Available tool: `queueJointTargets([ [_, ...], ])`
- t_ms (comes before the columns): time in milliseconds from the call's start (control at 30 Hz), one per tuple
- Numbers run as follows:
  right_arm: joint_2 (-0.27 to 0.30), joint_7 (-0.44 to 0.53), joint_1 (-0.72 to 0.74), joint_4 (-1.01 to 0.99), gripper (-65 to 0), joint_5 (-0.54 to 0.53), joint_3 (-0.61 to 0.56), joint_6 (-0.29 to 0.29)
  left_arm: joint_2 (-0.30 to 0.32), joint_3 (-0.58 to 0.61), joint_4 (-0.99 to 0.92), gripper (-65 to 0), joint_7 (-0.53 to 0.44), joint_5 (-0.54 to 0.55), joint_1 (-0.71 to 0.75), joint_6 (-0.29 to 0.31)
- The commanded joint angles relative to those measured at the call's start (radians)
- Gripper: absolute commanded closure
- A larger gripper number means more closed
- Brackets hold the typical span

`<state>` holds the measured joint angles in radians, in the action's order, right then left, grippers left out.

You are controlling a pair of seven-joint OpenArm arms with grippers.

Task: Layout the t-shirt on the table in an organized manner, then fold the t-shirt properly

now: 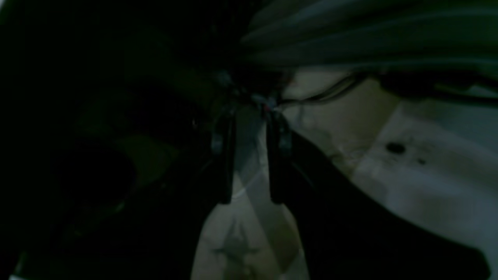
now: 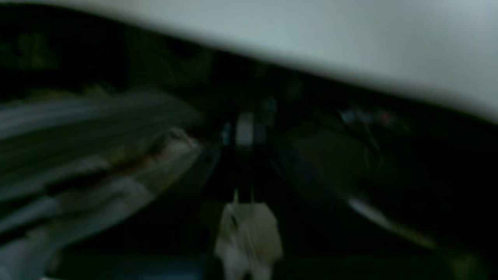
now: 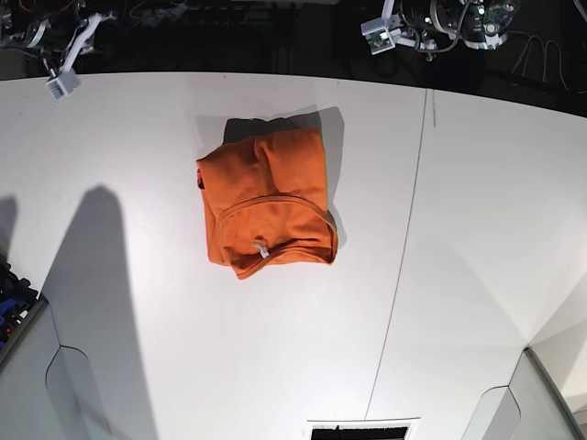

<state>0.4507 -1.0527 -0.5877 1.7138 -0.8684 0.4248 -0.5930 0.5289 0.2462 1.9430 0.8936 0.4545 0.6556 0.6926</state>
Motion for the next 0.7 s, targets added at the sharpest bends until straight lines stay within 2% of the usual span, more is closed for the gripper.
queueJointTargets([
  [0,0.014,0.005,-0.022,0.010,0.0,0.016,-0.010,-0.013,0.008,0.001,-0.023,-14.6,-0.031,-0.006,0.011,0.006],
  [100,0.014,0.006,-0.054,-0.008,0.0,0.119,-0.079,-0.013,0.001,0.032,-0.163,-14.6,-0.086,-0.057,-0.003,0.006],
  [200,0.014,0.012,-0.058,-0.040,0.0,0.211,-0.195,-0.012,-0.002,0.105,-0.323,-14.6,-0.086,-0.068,-0.043,0.006],
  [300,0.014,0.103,-0.053,-0.098,0.0,0.297,-0.330,0.000,-0.006,0.210,-0.489,-14.6,-0.088,-0.071,-0.100,0.003],
  [400,0.009,0.186,-0.029,-0.175,0.0,0.402,-0.457,0.019,-0.026,0.315,-0.659,-14.6,-0.113,-0.106,-0.162,-0.075],
  [467,-0.004,0.185,0.014,-0.251,0.0,0.463,-0.526,0.031,-0.057,0.368,-0.774,-14.6,-0.143,-0.148,-0.210,-0.117],
  [533,-0.011,0.185,0.060,-0.346,0.0,0.473,-0.582,0.040,-0.100,0.404,-0.884,-14.6,-0.179,-0.179,-0.256,-0.160],
  [667,-0.029,0.185,0.175,-0.560,0.0,0.496,-0.669,0.040,-0.200,0.428,-1.085,-14.6,-0.221,-0.221,-0.332,-0.193],
])
